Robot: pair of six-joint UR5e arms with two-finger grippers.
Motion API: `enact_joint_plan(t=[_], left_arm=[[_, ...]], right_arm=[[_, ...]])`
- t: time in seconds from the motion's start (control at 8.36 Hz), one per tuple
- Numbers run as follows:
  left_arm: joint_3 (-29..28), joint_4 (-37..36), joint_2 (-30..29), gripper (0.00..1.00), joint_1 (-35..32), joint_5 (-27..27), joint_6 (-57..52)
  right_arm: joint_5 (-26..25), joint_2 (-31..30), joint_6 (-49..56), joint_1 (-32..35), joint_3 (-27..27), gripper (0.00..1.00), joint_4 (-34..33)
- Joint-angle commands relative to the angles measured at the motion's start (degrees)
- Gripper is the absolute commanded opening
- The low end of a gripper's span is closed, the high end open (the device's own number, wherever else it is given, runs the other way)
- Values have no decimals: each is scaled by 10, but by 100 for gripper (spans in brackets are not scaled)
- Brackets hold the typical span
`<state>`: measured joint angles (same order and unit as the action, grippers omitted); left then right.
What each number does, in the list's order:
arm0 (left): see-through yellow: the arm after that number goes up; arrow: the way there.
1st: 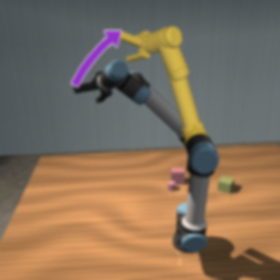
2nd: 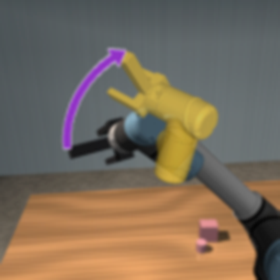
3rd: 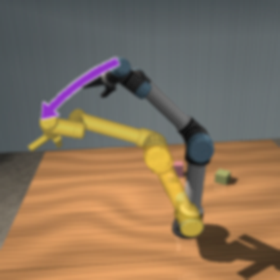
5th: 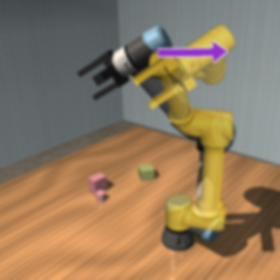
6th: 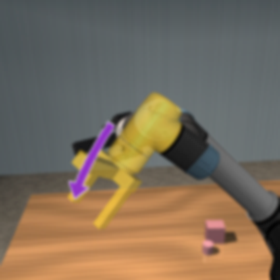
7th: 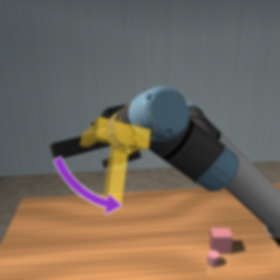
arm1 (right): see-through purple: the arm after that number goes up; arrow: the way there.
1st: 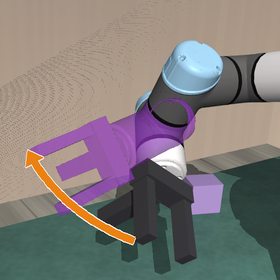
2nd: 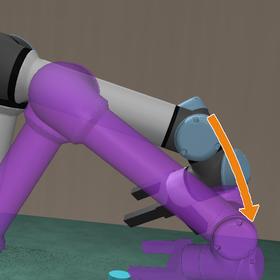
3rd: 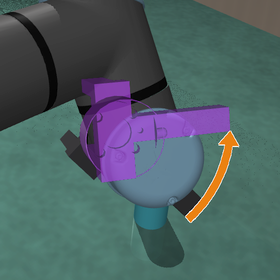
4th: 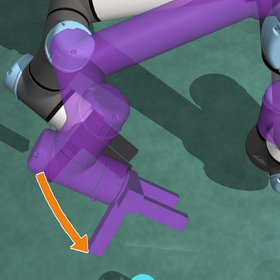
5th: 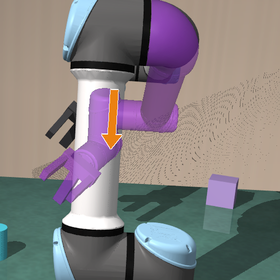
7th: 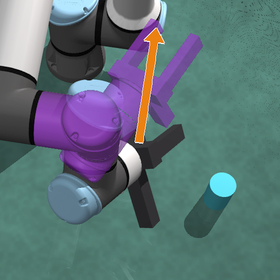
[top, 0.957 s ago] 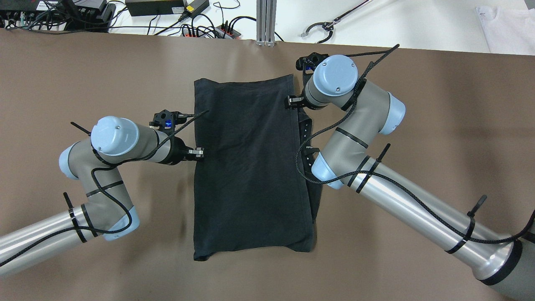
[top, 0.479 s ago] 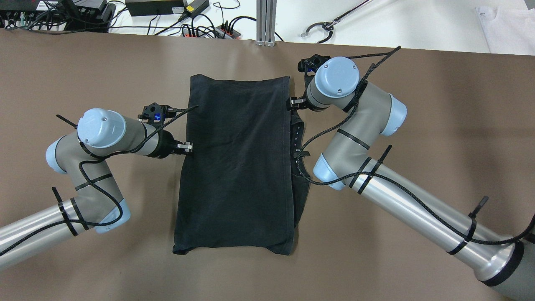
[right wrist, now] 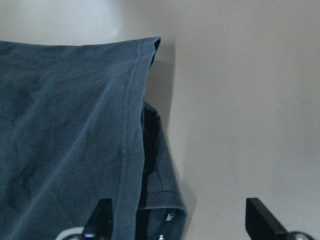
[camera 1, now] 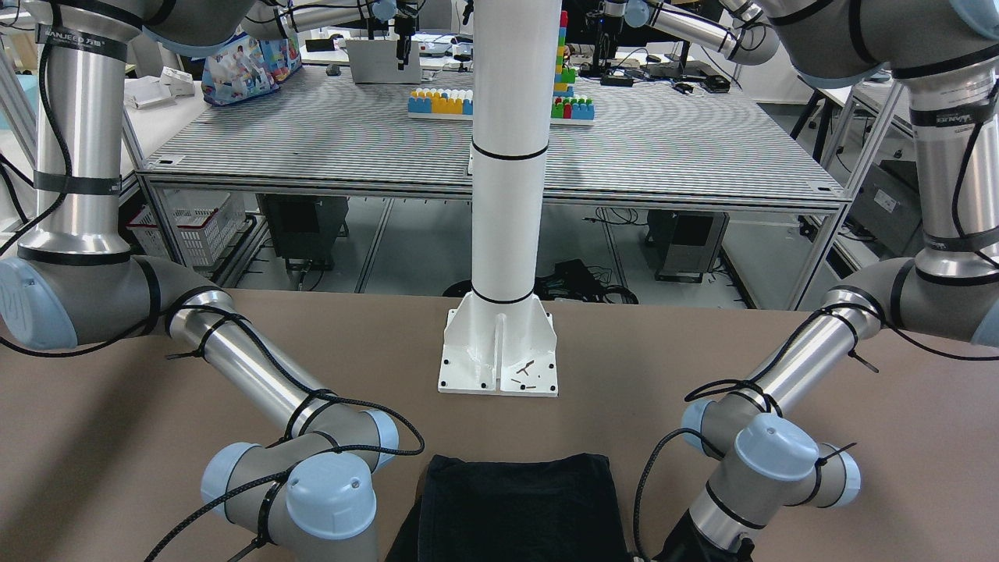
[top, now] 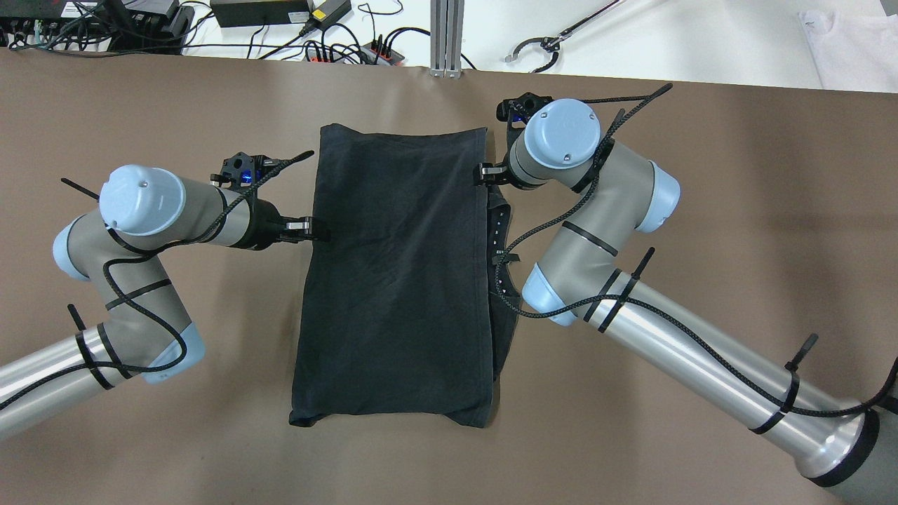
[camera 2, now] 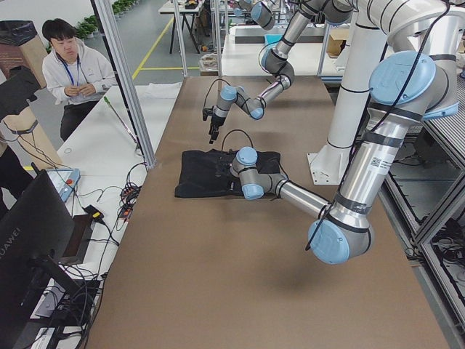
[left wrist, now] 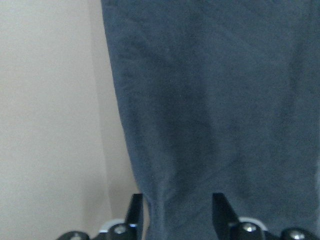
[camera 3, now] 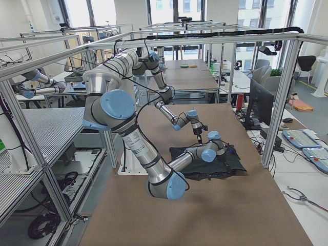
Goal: Fold clothes
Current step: 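Move both grippers to the shirt's corners nearest the robot and grasp them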
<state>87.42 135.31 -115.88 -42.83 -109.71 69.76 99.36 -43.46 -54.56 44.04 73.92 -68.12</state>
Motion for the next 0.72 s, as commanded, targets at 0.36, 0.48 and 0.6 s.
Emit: enact_joint_plan(t=[0.36, 0.48, 0.6], left_arm=[[187, 4, 131, 100, 109, 148, 395], [201, 4, 146, 100, 160, 201, 438], [208, 4, 171, 100, 212, 253, 465]], right_arm=[[-88, -8, -408, -117, 95, 94, 31], [-129, -13, -433, -140, 95, 93, 52], [-137, -18, -453, -147, 95, 93, 68]])
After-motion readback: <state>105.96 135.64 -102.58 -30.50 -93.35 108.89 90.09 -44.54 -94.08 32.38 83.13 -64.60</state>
